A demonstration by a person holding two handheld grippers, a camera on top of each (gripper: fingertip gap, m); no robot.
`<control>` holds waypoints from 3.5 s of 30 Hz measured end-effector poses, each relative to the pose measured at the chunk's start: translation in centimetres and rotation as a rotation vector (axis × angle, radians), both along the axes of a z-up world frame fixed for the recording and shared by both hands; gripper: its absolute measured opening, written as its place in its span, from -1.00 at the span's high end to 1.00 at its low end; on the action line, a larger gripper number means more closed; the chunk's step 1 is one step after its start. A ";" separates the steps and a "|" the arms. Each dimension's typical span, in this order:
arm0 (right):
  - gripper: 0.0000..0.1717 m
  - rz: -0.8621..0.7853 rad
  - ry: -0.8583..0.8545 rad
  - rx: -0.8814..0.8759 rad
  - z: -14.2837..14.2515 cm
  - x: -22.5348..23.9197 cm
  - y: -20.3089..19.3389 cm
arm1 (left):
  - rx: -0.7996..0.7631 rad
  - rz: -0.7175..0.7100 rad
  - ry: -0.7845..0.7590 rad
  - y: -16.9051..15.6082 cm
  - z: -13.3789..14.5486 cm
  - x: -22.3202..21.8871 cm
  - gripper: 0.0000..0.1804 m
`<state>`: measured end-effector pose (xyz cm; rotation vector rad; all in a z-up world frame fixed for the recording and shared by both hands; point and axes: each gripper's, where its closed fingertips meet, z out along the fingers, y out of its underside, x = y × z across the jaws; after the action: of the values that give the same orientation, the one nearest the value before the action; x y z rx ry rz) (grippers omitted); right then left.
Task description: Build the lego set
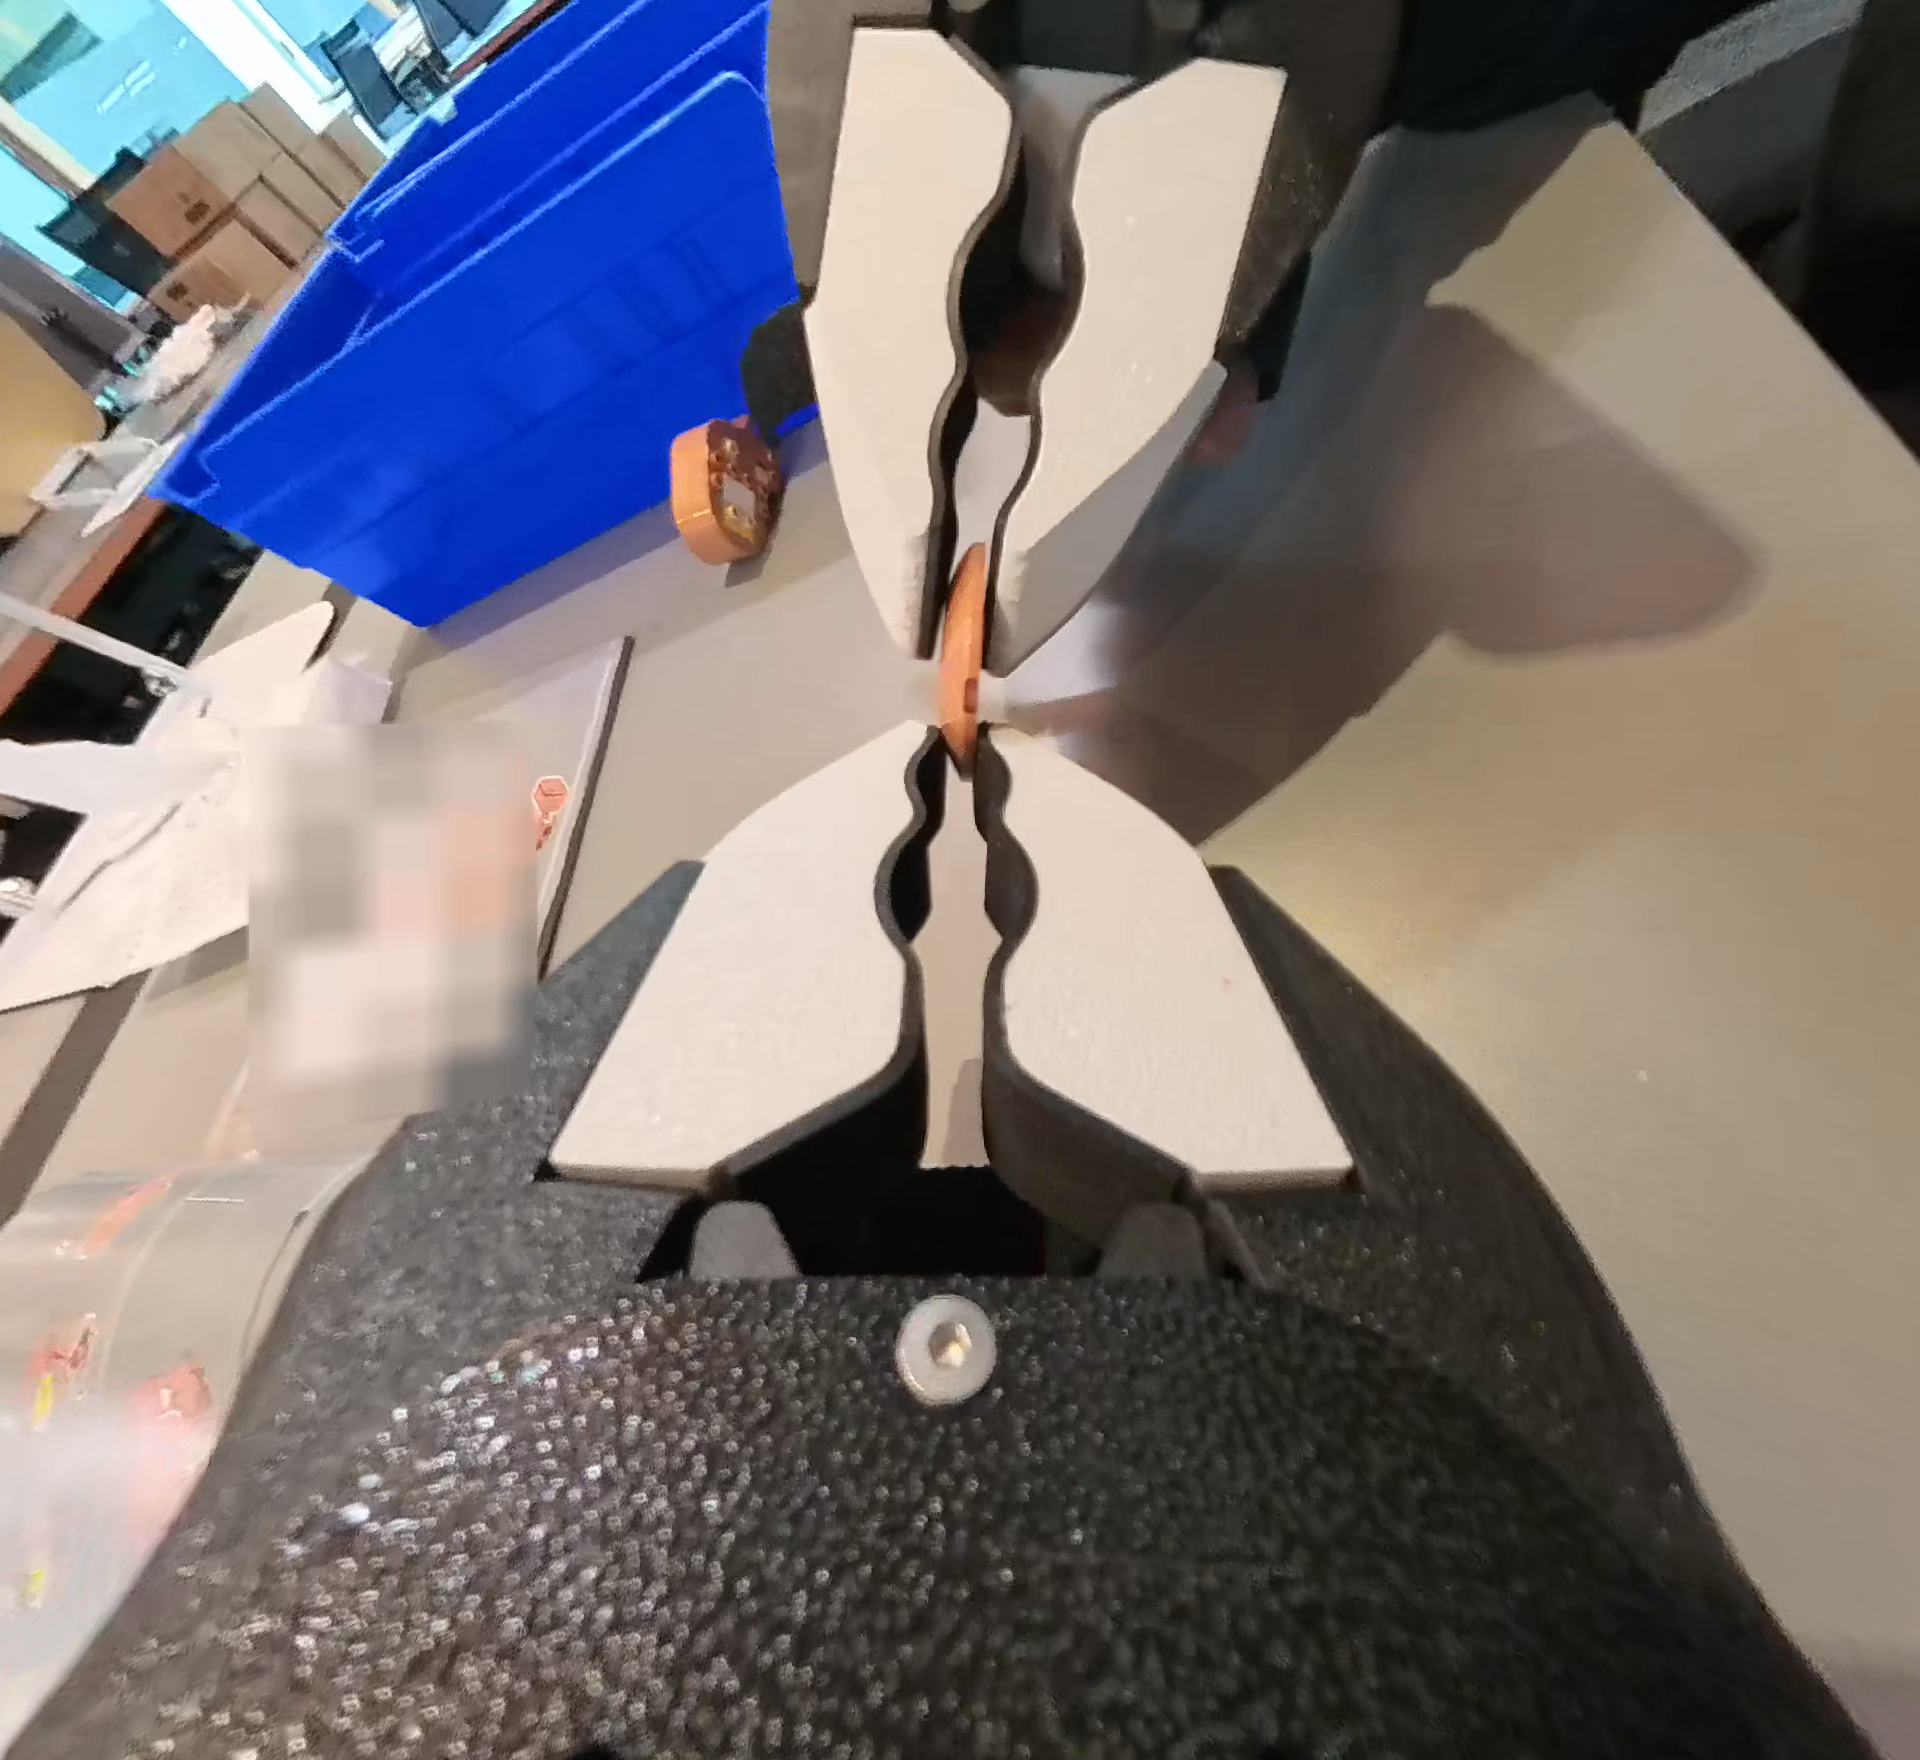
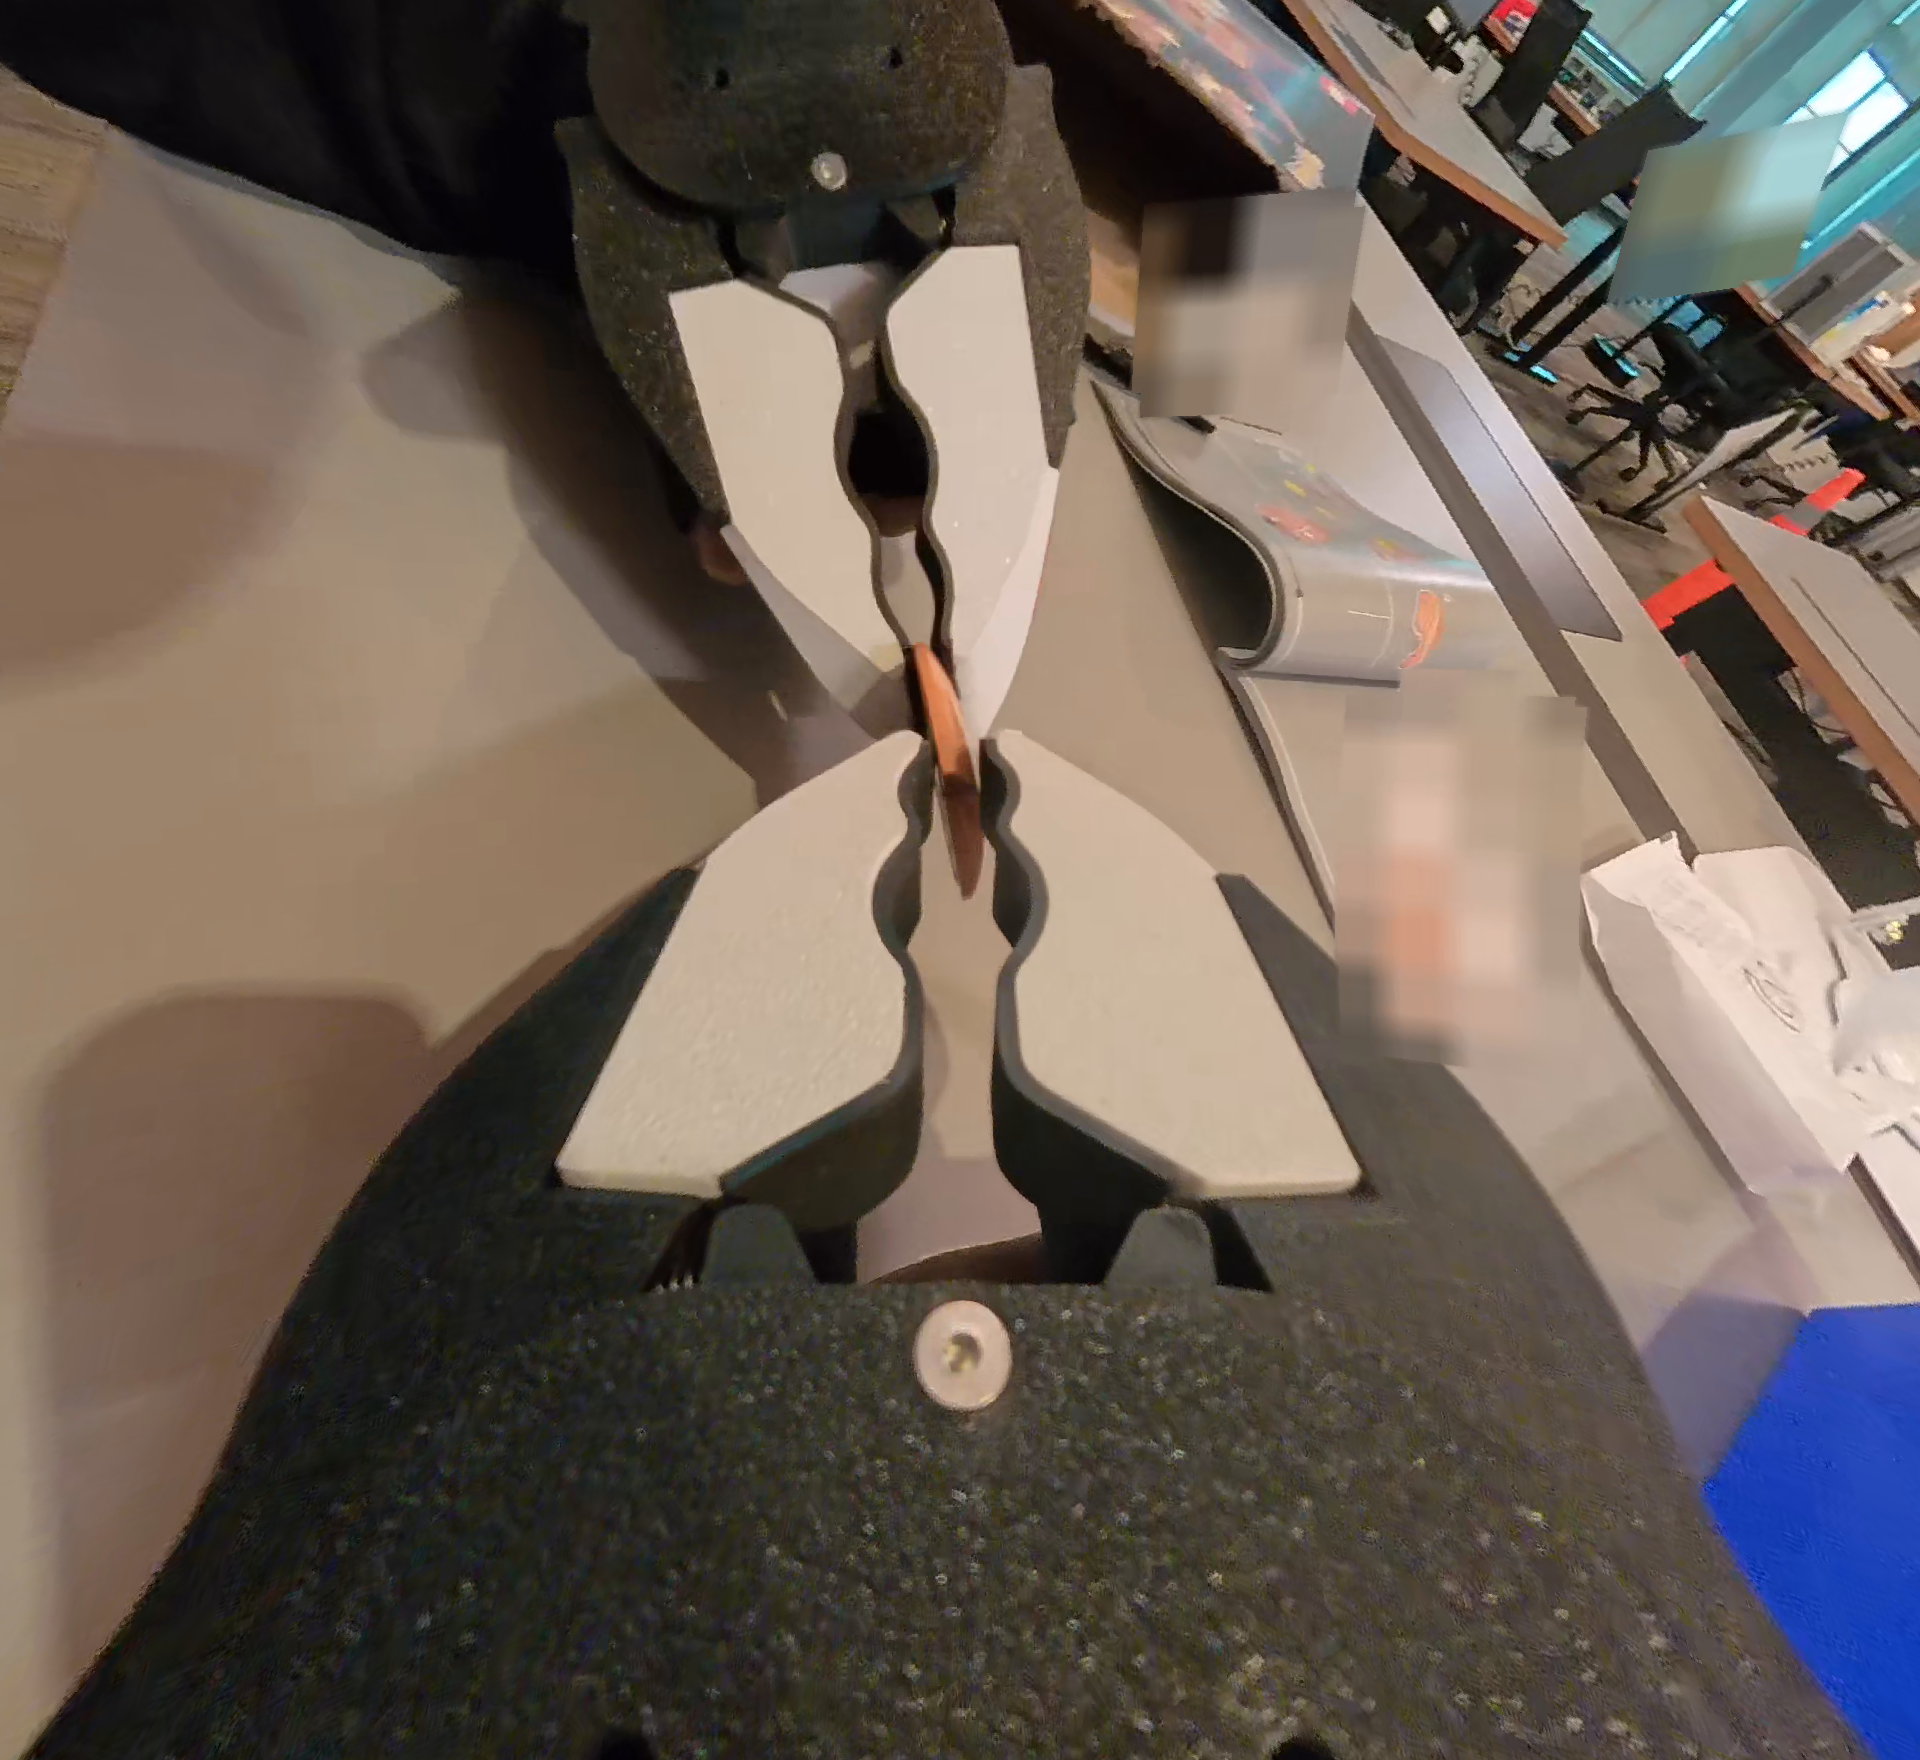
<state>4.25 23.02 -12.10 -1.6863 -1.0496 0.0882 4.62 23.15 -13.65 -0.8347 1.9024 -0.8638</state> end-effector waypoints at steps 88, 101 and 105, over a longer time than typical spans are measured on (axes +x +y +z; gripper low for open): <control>0.68 -0.086 0.770 -0.013 5.1 4.1 5.8 | 0.512 0.375 -0.210 12.3 2.7 -1.5 0.95; 0.69 -0.078 0.761 -0.016 5.0 4.0 5.7 | 0.583 0.385 -0.158 12.5 1.8 -1.5 0.95; 0.69 -0.077 0.762 -0.018 5.0 4.0 5.6 | 0.474 0.388 -0.122 12.5 1.2 -1.4 0.95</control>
<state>8.26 28.64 -7.08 -1.5059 -0.4083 0.6377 3.25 35.66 -12.46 -0.7943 1.6622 -0.2074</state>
